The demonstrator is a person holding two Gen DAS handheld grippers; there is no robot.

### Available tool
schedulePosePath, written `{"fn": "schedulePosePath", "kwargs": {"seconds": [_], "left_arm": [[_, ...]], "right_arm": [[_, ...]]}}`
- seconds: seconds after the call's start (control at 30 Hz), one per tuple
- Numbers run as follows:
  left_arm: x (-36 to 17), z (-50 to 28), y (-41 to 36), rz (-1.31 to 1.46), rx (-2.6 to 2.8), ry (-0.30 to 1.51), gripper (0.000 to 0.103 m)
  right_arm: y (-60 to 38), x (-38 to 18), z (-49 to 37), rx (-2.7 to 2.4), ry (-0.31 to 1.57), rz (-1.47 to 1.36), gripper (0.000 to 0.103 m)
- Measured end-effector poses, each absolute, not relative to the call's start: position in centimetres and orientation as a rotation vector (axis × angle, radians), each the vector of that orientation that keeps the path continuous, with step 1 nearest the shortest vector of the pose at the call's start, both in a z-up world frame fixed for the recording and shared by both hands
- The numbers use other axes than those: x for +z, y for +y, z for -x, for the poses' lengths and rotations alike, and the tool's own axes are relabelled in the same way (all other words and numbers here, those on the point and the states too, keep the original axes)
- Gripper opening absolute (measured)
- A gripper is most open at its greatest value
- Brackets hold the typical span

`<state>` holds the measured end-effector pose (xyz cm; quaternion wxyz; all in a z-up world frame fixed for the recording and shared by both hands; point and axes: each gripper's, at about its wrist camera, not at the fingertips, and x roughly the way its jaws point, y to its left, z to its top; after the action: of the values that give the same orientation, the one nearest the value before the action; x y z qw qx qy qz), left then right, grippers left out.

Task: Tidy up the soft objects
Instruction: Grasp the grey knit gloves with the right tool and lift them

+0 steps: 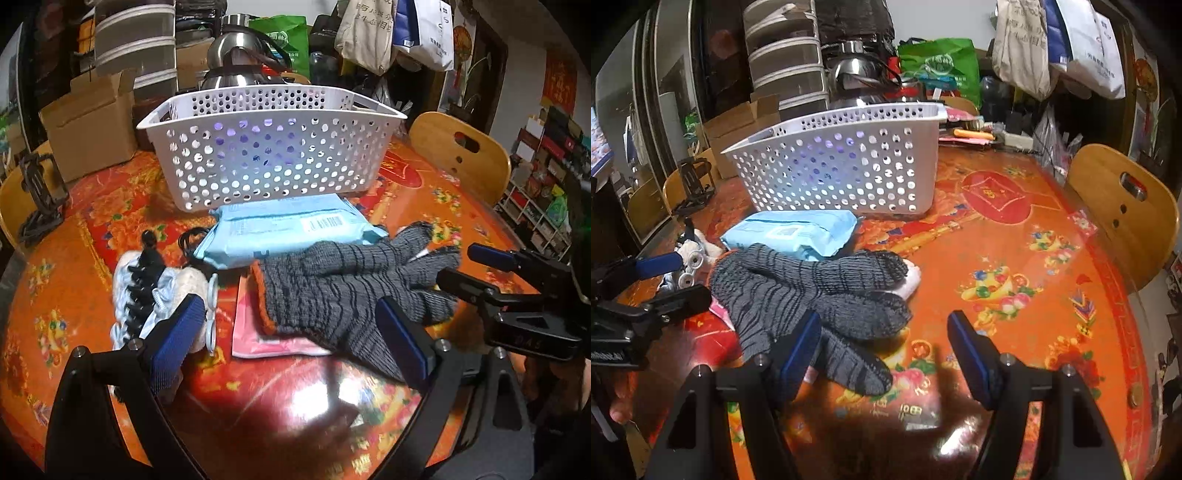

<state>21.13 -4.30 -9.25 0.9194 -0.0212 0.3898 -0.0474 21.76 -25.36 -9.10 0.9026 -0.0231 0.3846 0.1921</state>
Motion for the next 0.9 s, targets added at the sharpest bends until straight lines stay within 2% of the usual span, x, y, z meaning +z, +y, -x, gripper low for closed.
{"fn": "schedulePosePath", "kwargs": {"seconds": [0.17, 0.37, 0.4, 0.43, 0.47, 0.5, 0.6, 0.9], "left_arm": [[-9.9, -22.7, -5.4, -0.024, -0.071, 0.798, 0.092], [-11.7, -24.1, -6.4, -0.088, -0.021, 0.820, 0.092], [-12.5, -24.5, -6.4, -0.076, -0.025, 0.845, 0.089], [-12.8, -24.7, -6.4, -0.076, -0.024, 0.851, 0.082], [-13.2, -24.8, -6.5, -0.079, -0.017, 0.850, 0.061], [-13.3, -24.8, -6.4, -0.070, -0.028, 0.849, 0.058], [-13.5, -25.0, -5.8, 0.027, -0.104, 0.865, 0.050], [-13.1, -23.7, -3.8, 0.122, -0.155, 0.806, 0.027]], "right_arm": [[-24.9, -9.9, -22.6, 0.409, 0.808, 0.046, 0.060], [-24.3, -10.0, -22.6, 0.418, 0.808, 0.065, 0.041], [-24.3, -10.0, -22.6, 0.422, 0.810, 0.066, 0.037], [-24.2, -10.0, -22.7, 0.425, 0.812, 0.066, 0.035], [-24.2, -10.0, -22.7, 0.430, 0.813, 0.065, 0.029], [-24.2, -10.0, -22.6, 0.435, 0.812, 0.063, 0.022], [-24.1, -10.0, -22.6, 0.446, 0.815, 0.063, 0.015], [-23.9, -9.5, -21.8, 0.427, 0.772, 0.080, 0.013]]}}
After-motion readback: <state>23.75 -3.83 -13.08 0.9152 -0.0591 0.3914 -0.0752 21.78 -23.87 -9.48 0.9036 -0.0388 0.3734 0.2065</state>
